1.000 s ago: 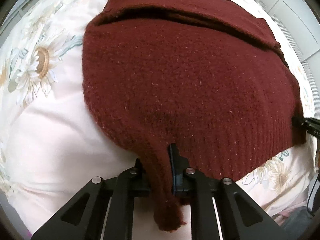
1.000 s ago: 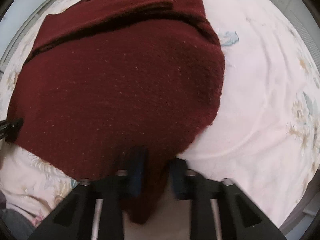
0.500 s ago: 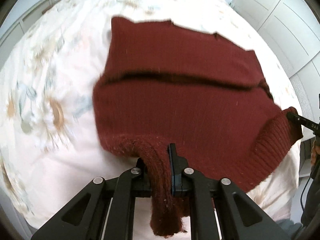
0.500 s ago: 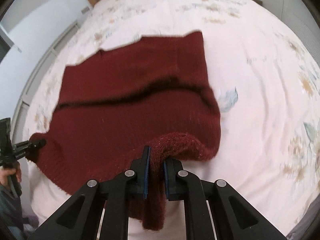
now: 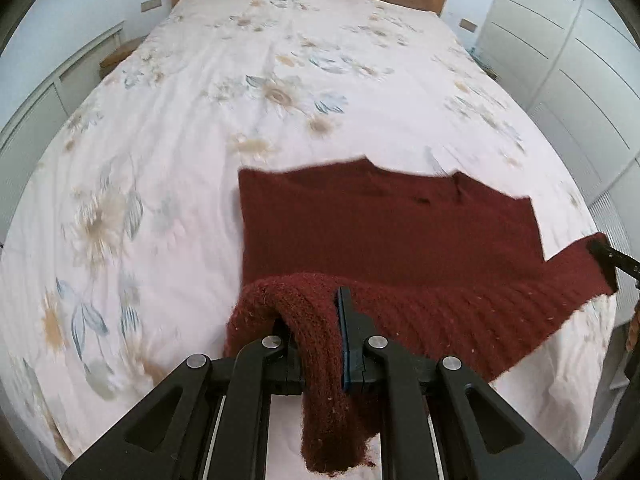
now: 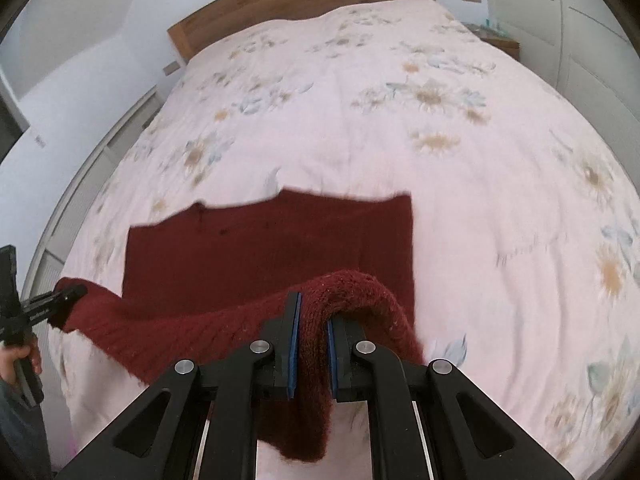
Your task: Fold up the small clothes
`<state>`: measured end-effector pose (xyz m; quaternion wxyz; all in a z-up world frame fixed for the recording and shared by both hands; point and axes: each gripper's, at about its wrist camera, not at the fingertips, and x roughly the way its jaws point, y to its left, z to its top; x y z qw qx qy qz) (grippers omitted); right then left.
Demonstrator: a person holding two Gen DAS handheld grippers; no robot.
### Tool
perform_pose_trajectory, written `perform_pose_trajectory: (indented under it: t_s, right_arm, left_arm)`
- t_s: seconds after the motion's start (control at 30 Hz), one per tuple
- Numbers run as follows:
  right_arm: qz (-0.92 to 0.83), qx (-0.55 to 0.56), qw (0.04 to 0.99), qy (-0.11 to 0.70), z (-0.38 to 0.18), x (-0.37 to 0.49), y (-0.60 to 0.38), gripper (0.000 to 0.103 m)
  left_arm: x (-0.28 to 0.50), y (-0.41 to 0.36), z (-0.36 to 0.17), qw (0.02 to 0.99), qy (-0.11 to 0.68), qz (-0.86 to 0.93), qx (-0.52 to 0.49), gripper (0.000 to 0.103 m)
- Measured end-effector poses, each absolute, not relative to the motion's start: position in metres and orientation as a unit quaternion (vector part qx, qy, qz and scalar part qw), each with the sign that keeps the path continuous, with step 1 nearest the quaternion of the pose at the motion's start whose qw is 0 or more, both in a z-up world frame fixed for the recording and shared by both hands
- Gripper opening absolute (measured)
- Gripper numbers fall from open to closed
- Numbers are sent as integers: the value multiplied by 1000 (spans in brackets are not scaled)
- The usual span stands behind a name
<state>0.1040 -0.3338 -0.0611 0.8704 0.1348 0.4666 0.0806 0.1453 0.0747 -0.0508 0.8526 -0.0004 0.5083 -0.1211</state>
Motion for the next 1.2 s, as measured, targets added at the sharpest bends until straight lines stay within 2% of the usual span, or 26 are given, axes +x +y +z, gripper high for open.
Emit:
perform_pose_trajectory:
  t_s: [0.37,0.57,0.73,0.83,0.9,1.0,1.1,1.17,1.2]
  right_arm:
    - [49,122,831,540,-113,197,-333,11]
    - [31,114,811,573,-146,214,-330,12]
    - [28,126,811,571,-149,213,-332,14]
    - [27,142,815,561,-139,210,-336,14]
    - [29,154,817,555,-131,209,-337,16]
    - [30,155,821,549,-121,209,-337,20]
    - [32,153,823,546,-112,209,-335,31]
    - [29,151,827,540,-106,209,-334,55]
    - [21,143,832,535,-102,208,-333,76]
  left_arm:
    - [227,72,-99,831,551,-84,-8,9]
    - [239,72,-122,824,563,-62,-4,10]
    - [243,65,-124,824,564,-52,19,11]
    - [244,64,-119,824,565,-51,10,21]
    - [244,64,-112,829,556,-52,-2,44]
    - [242,63,-96,842,536,-58,-13,59]
    - [240,56,-77,855,515,-62,-7,69]
    - [238,52,-65,861,504,-67,-4,73]
    - [236,50,-60,865,497,-69,0,75]
